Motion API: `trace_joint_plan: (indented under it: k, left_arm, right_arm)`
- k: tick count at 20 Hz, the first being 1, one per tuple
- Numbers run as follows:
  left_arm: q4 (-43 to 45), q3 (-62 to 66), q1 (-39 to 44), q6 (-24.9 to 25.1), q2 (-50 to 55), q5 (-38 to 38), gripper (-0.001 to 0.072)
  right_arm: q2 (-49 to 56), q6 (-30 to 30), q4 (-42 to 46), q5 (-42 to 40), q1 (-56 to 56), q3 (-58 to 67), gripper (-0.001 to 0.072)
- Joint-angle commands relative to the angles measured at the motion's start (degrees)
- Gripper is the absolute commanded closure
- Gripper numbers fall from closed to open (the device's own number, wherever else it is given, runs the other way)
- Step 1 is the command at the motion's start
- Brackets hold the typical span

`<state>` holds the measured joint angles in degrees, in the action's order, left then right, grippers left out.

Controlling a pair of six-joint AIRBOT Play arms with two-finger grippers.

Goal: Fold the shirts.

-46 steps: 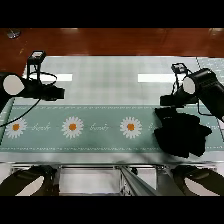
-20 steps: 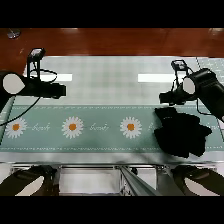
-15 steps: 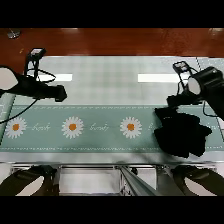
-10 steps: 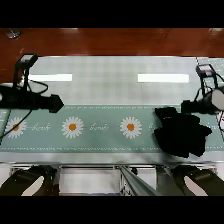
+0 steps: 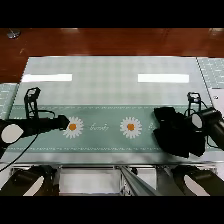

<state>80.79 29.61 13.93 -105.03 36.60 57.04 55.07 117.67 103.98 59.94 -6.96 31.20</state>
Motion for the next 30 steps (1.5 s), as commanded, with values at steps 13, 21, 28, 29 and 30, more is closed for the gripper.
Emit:
trace_joint_plan:
  k: [13, 21, 28, 29, 30]
  left_arm:
    - [3.69, 10.97, -2.36, 6.95, -1.66, 18.25, 0.0005]
    - [-3.30, 10.97, -2.36, 6.36, -5.53, 11.19, 0.0005]
    - [-3.23, 10.78, -2.38, 6.36, -5.14, 5.62, 0.0005]
    - [-3.23, 10.73, -2.38, 6.38, -4.83, 5.01, 0.0005]
    - [-3.26, 10.73, -2.38, 6.38, -4.44, 4.76, 0.0005]
  right_arm:
    - [-4.13, -23.76, -12.59, 7.80, 0.04, 55.78, 0.0683]
    - [-4.04, -29.31, -17.18, 7.37, -9.33, 73.59, 0.0683]
    - [3.06, -27.89, -17.57, 12.46, -25.77, 70.51, 0.0683]
    - [5.42, -27.87, -19.41, 12.96, -26.91, 68.15, 0.0683]
    - [7.85, -27.85, -21.73, 12.24, -27.65, 65.35, 0.0683]
